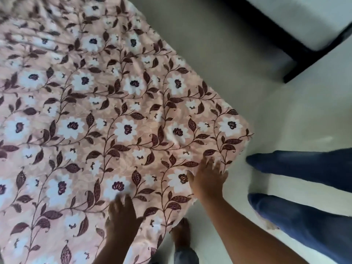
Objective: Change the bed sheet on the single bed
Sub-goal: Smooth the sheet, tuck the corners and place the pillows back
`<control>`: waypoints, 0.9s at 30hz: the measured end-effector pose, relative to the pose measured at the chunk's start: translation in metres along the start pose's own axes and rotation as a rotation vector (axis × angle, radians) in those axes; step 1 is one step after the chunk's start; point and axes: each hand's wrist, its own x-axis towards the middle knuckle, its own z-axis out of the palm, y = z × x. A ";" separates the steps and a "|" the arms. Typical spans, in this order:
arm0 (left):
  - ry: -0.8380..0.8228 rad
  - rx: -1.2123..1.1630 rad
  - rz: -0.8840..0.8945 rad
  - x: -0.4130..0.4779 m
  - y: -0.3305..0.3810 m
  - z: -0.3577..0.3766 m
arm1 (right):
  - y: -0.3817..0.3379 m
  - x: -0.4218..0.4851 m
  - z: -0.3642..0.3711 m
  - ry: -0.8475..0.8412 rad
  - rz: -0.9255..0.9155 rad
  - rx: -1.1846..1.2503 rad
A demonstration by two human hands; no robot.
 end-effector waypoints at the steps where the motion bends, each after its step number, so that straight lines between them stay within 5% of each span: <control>1: 0.015 -0.014 0.051 0.005 0.018 -0.014 | 0.003 0.010 -0.011 0.043 -0.001 0.013; 12: 0.152 0.250 0.212 0.083 0.109 -0.055 | 0.104 0.167 -0.062 0.268 0.261 0.228; 17: 0.083 0.246 0.196 0.094 0.115 -0.063 | 0.135 0.198 -0.071 0.423 0.387 0.389; 21: 0.095 0.202 0.287 0.106 0.136 -0.089 | 0.154 0.210 -0.081 0.407 0.497 0.635; 27: 0.136 0.252 0.396 0.132 0.188 -0.112 | 0.168 0.212 -0.090 0.301 0.408 0.499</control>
